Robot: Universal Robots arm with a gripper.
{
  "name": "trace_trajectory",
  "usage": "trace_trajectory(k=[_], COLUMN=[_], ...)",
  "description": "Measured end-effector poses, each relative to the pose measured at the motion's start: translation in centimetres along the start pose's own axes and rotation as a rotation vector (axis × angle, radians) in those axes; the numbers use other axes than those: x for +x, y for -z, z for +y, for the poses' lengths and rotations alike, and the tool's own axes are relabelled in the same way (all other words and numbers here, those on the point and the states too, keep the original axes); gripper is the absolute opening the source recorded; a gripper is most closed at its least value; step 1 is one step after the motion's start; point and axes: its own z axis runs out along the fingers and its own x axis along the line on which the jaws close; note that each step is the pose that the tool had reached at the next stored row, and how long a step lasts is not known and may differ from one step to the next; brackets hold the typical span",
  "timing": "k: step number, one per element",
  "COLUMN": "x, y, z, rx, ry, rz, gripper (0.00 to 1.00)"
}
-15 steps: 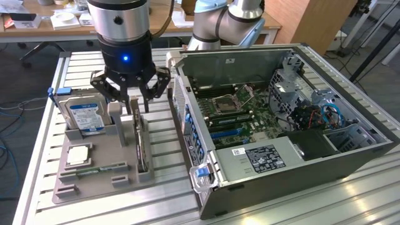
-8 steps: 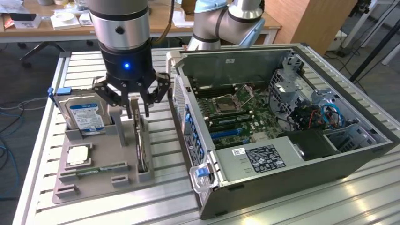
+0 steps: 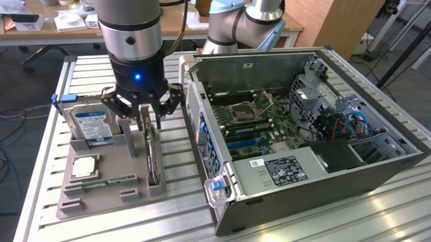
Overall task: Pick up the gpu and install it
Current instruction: 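Pick up the gpu and move the gpu toward the slot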
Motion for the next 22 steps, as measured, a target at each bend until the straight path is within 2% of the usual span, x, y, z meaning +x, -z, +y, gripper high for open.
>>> trace_trajectory(k=[5, 8, 22], x=[0.7, 0.7, 0.8], y=[-0.03, -0.09, -2.56], z=[-0.05, -0.06, -0.55], rx=[-0.0001, 0.0004, 0.0007], ry=[0.0, 0.0, 0.0], rz=[-0.0001, -0.0001, -0.0001], gripper=[0.41, 0.41, 0.41])
